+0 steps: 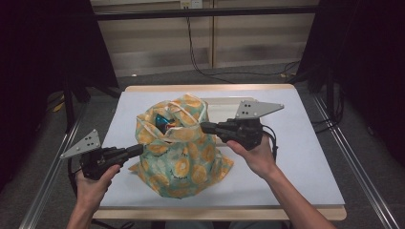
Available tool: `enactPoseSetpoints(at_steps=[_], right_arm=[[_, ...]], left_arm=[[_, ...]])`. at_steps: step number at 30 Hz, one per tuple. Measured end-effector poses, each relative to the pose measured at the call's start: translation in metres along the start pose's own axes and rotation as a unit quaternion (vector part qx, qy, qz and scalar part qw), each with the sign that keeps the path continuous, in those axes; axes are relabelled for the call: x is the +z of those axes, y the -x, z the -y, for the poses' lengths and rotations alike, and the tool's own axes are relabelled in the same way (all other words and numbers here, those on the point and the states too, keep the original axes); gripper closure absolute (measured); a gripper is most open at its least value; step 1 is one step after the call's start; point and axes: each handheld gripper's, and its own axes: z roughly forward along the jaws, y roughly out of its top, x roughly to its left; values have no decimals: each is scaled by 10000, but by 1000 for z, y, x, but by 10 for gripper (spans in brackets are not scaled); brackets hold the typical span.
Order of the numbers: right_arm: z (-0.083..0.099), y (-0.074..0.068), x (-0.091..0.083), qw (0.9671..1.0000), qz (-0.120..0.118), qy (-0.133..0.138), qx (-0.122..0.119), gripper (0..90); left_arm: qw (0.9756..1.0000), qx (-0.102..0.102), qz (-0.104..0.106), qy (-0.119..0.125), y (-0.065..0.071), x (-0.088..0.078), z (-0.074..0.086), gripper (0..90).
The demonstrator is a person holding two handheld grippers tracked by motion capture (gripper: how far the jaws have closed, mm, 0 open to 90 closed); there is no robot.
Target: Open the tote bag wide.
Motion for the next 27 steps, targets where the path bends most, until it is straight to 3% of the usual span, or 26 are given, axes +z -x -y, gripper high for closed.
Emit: enactPoseSetpoints(at_steps=[4,9,10,11,13,14,17,19,27], right_arm=[[6,-5,-15,10000,45,-73,-14,900],[8,-3,-24,9999,140,-91,16,898],[7,0,-25,9998,154,-62,62,829],[6,4,-24,9997,191,-56,111,761],[4,9,-20,9995,264,-86,128,738],[-1,15,-14,9995,275,-104,142,675],[-9,20,-7,9995,301,-62,118,621],[-16,24,0,9994,350,-45,69,601],[-45,37,25,9991,404,-81,50,501]], left_arm=[[10000,-64,-37,-44,-2,-2,3,900],[9999,-114,64,-39,-3,0,4,900],[9999,-118,28,-64,-2,0,3,900],[10000,-81,44,-38,-3,0,2,900],[9999,-94,122,62,-2,1,-1,900],[9999,-74,116,86,-3,0,-3,900],[9997,11,70,234,-4,-1,-12,876],[9993,-52,64,373,-7,-3,-15,847],[9985,-58,-30,535,-20,-6,-25,807]])
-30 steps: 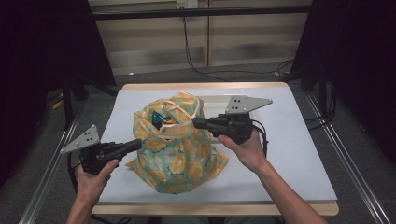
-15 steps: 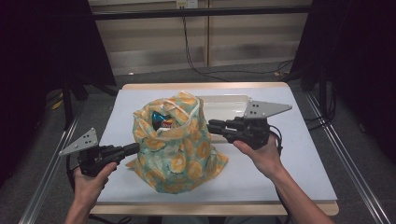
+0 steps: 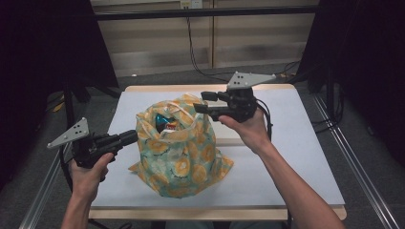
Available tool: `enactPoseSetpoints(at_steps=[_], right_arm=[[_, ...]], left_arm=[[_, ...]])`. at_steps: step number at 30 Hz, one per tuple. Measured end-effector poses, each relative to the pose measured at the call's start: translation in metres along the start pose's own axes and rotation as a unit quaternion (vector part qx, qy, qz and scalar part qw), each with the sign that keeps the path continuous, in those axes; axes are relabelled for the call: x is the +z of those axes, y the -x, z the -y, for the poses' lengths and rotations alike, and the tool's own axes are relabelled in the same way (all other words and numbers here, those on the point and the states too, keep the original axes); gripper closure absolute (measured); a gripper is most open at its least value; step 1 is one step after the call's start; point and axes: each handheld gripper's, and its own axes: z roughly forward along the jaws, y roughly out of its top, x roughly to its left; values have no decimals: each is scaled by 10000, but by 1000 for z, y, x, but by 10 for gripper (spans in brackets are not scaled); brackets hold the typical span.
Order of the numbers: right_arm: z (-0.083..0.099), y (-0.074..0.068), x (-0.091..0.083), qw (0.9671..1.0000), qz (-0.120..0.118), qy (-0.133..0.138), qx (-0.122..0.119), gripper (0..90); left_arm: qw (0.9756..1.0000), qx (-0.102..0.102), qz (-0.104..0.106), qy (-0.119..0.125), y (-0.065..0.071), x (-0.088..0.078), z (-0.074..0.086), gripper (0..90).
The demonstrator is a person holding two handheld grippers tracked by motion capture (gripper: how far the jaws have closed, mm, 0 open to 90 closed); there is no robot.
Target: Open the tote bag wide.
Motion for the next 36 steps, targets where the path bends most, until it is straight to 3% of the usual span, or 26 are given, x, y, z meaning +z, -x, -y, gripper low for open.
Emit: enactPoseSetpoints(at_steps=[1,4,6,7,8,9,10,11,12,14,16,17,18,19,22,30,33,36], right_arm=[[-7,3,8,9999,12,-100,-54,451],[-11,8,18,9998,-72,-169,10,434],[-10,11,32,9993,-56,-372,0,438],[-10,11,32,9993,-56,-372,0,438],[-9,11,35,9992,-77,-404,12,468],[-6,9,37,9991,-30,-411,54,629],[-6,9,37,9991,-30,-411,54,629],[-3,6,33,9992,-255,-285,71,774],[-3,6,33,9992,-255,-285,71,774],[-2,3,25,9995,-245,-212,20,884],[-1,0,13,9995,-281,-105,27,900],[1,-1,0,9995,-302,-34,51,900],[1,-1,0,9995,-302,-34,51,900],[2,-2,-5,9996,-279,3,44,900],[8,-3,-27,9997,-201,130,45,900],[38,-7,-75,9996,32,178,201,900],[61,-11,-81,9996,92,-17,252,900],[71,-13,-81,9995,59,-116,300,900]], left_arm=[[10000,7,21,3,-2,1,-1,784],[10000,-27,59,18,-4,5,-3,748],[9999,-31,-125,-30,-9,7,-3,681],[9999,-61,-90,-4,-12,9,-3,681],[9998,-101,-172,-47,-15,12,-2,652],[9996,-111,-226,-82,-16,13,-2,565],[9997,-185,-164,-44,-18,16,-1,565],[9995,-229,-202,-73,-18,18,-1,457],[9995,-233,-196,-87,-19,20,0,457],[9994,-265,-179,-105,-19,24,2,457],[9995,-236,-163,-143,-19,25,3,531],[9996,-198,-142,-154,-17,25,3,643],[9996,-198,-142,-154,-17,25,3,718],[9997,-176,-107,-114,-17,23,3,718],[9999,-149,28,-32,-15,20,3,896],[9998,-57,143,-123,-8,13,4,900],[9998,-10,132,-153,-4,9,6,900],[9996,17,143,-259,0,6,11,900]])
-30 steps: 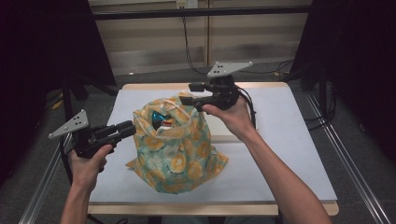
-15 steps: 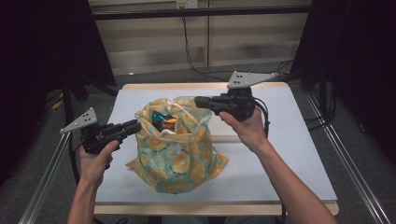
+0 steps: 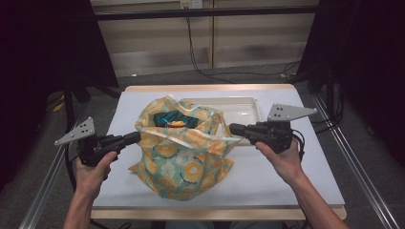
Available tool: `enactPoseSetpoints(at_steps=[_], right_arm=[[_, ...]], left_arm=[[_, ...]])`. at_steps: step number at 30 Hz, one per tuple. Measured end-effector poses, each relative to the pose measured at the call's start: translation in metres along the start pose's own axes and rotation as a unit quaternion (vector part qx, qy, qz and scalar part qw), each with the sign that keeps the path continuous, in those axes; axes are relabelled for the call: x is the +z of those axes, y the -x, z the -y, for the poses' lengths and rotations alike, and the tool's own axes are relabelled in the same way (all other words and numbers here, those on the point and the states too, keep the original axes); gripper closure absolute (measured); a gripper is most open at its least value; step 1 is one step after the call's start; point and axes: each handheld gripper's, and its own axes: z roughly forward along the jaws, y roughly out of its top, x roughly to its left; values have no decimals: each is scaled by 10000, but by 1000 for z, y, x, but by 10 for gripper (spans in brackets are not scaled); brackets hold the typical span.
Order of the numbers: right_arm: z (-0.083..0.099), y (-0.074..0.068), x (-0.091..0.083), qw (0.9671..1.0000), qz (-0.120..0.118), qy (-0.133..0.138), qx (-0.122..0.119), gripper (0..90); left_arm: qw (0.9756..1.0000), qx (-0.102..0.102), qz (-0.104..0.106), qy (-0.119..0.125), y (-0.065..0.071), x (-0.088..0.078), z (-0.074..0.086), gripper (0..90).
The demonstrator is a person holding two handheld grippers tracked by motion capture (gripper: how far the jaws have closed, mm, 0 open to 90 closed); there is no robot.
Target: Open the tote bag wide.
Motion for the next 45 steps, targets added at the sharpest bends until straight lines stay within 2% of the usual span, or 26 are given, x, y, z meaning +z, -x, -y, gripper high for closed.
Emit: enactPoseSetpoints(at_steps=[3,9,10,13,15,18,21,23,24,27,28,29,31,32,34,39,42,44,45], right_arm=[[16,-2,2,9998,3,-200,11,900],[29,-3,5,9997,-41,-234,80,900],[35,-4,7,9997,-38,-240,87,900],[41,-4,9,9996,-75,-240,125,900],[49,-4,10,9995,-97,-213,201,900],[57,-4,11,9994,-140,-155,261,900],[64,-4,12,9991,-145,-268,290,900],[66,-4,12,9990,-155,-286,303,900],[69,-5,13,9988,-131,-394,257,900],[72,-5,13,9987,-127,-424,268,892],[72,-5,12,9987,-127,-420,267,884],[68,-5,10,9989,-101,-374,254,838],[66,-5,9,9991,-96,-337,241,826],[56,-4,5,9995,-41,-279,168,789],[52,-3,3,9995,6,-261,151,785],[26,1,0,9999,55,-106,-18,720],[13,4,7,9999,64,-39,-82,697],[6,6,14,9999,33,-16,-99,691],[3,7,18,9999,29,-15,-115,687]], left_arm=[[10000,-35,64,-40,3,-3,6,900],[9997,-71,117,-177,4,-7,17,900],[9996,-82,183,-179,5,-8,20,900],[9996,-96,156,-204,7,-10,23,900],[9995,-119,240,-167,8,-12,26,900],[9992,-104,281,-256,12,-13,31,900],[9988,-164,354,-303,15,-12,35,900],[9985,-115,374,-391,17,-12,38,900],[9982,-100,396,-440,18,-12,39,900],[9979,-181,449,-423,21,-13,43,900],[9981,-174,432,-392,20,-14,42,900],[9982,-175,442,-362,20,-15,41,898],[9987,-165,413,-259,21,-18,36,888],[9987,-142,438,-223,21,-18,34,863],[9991,-75,384,-187,23,-20,29,855],[9993,56,368,7,26,-26,14,793],[9995,65,302,100,29,-26,8,742],[9995,152,259,53,30,-26,5,719],[9996,126,246,57,30,-26,4,710]])
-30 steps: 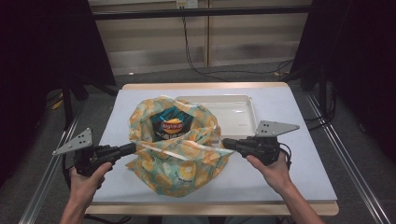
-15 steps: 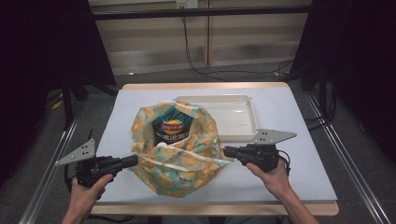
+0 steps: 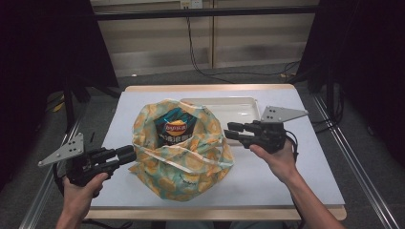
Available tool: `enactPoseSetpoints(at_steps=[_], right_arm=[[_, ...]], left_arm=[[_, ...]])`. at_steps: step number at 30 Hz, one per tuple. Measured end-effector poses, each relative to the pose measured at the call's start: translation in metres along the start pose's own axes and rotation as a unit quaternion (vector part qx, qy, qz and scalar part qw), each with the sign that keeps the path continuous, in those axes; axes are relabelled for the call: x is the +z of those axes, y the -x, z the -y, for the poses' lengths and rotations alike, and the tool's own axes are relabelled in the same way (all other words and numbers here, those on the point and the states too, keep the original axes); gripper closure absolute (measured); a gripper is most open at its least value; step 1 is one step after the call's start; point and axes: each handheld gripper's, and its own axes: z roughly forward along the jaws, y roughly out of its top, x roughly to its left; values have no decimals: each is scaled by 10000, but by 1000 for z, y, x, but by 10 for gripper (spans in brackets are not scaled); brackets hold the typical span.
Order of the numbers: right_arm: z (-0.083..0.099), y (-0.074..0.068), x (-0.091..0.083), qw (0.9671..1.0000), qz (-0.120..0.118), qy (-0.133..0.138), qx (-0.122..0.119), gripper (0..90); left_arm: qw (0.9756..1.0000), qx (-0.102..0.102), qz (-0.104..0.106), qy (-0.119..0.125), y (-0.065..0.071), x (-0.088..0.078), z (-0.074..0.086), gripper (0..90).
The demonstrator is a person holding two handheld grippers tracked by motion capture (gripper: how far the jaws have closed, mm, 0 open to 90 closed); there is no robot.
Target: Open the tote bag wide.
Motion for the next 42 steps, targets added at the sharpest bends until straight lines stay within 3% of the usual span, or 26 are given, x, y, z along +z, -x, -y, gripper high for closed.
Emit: enactPoseSetpoints(at_steps=[4,11,14,19,22,24,27,31,34,39,42], right_arm=[[-12,3,23,9999,-103,-69,-83,669],[-26,6,45,9997,-149,-115,-125,609],[-34,7,56,9997,-62,-135,-200,558],[-42,9,71,9996,-63,-179,-228,495],[-43,7,79,9990,-36,-300,-336,481],[-44,7,82,9985,26,-372,-391,482],[-44,10,85,9988,113,-367,-315,485],[-43,17,90,9985,218,-438,-252,528],[-42,17,92,9983,252,-451,-270,551],[-42,20,92,9983,334,-432,-221,752],[-43,21,89,9986,288,-395,-191,872]], left_arm=[[9999,26,23,104,-1,5,-8,677],[9997,126,151,155,3,18,-24,652],[9998,18,177,10,4,36,-29,652],[9988,-93,416,-234,6,72,-27,614],[9980,-123,480,-394,4,87,-22,574],[9968,-79,487,-623,4,97,-16,540],[9955,-125,497,-803,1,107,-7,525],[9959,-166,475,-750,1,110,-4,503],[9957,-19,438,-816,4,112,-5,505],[9941,259,520,-920,10,111,-7,705],[9926,326,625,-988,13,112,-6,847]])
